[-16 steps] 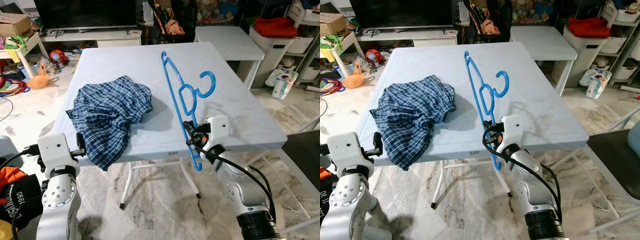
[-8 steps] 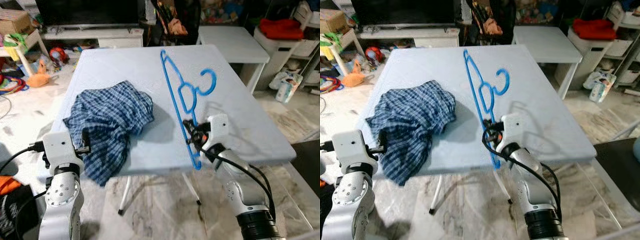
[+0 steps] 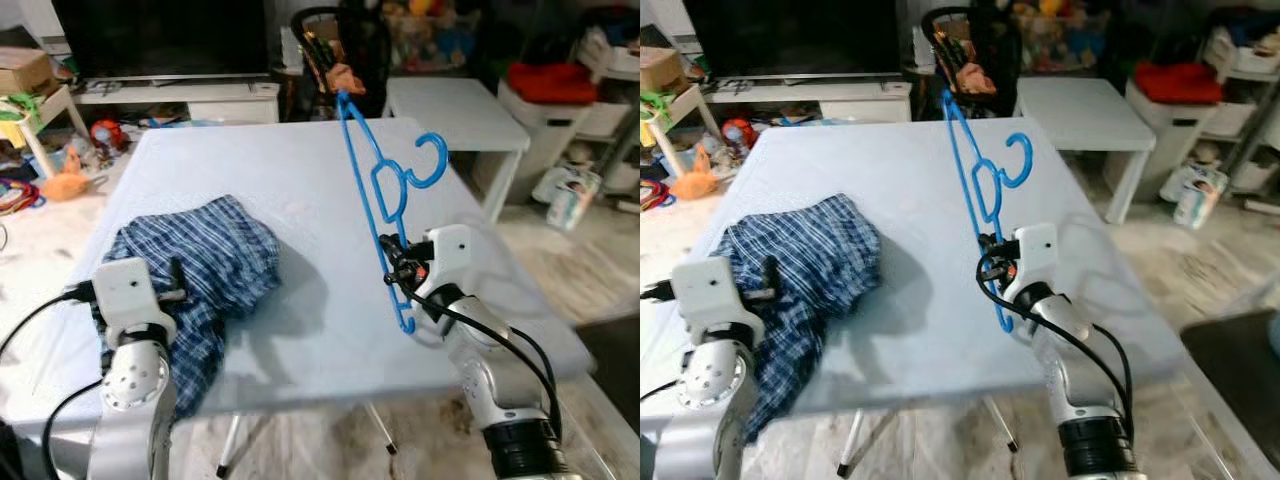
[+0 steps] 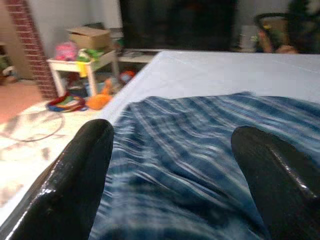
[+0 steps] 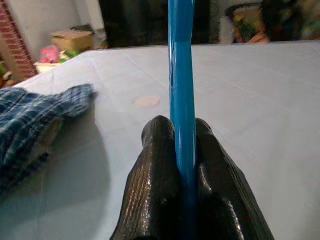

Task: Hang hanger

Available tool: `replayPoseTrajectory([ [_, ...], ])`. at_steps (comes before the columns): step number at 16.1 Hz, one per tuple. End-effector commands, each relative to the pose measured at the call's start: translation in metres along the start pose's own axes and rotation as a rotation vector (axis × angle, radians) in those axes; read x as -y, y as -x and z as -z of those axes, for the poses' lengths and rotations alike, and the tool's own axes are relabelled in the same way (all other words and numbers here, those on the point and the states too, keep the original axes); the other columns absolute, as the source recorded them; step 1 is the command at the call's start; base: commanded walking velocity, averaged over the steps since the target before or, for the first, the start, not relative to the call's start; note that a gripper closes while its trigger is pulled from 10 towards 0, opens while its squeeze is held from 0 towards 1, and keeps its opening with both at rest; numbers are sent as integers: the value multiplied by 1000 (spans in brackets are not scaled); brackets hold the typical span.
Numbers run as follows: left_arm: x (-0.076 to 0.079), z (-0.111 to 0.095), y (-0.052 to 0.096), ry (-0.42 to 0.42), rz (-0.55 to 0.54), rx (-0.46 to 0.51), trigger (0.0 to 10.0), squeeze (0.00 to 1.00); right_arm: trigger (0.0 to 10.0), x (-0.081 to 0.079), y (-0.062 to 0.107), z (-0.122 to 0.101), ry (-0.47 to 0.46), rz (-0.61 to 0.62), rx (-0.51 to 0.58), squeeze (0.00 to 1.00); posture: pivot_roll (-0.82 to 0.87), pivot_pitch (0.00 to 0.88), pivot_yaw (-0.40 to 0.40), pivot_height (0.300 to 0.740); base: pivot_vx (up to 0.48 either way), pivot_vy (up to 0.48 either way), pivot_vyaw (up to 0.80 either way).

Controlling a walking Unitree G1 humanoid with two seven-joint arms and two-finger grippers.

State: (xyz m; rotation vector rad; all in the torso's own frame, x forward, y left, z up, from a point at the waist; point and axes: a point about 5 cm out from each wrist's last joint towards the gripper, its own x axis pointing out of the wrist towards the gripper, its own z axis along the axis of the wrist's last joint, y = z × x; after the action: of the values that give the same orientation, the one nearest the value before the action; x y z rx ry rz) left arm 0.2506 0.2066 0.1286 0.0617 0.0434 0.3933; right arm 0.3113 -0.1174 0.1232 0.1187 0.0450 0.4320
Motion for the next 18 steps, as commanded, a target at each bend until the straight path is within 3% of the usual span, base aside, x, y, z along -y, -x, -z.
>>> replayPoseTrajectory([
  [1,-3,1,0,-19,-44,-14,10000,0,10000,-1,-1,-3,17,-16,7,0,-9,7,-7,740,0,0,0],
  [6,-17,18,17,-30,-163,-177,10000,0,10000,0,-1,-3,20,-19,1,0,-2,11,-8,740,0,0,0],
  [10,-28,18,39,-46,-158,-233,10000,0,10000,-2,-1,2,21,-27,-15,0,28,14,-15,740,0,0,0],
  [13,-21,25,45,-44,-131,-312,10000,0,10000,-9,-4,1,29,-54,-11,0,30,11,-17,740,0,0,0],
  [15,-15,33,42,-25,-106,-375,10000,0,10000,-6,-4,0,35,-53,-9,0,20,6,-17,740,0,0,0],
  [18,-15,46,25,-27,-75,-449,10000,0,10000,-3,-4,-1,43,-46,-10,0,5,7,-16,740,0,0,0],
])
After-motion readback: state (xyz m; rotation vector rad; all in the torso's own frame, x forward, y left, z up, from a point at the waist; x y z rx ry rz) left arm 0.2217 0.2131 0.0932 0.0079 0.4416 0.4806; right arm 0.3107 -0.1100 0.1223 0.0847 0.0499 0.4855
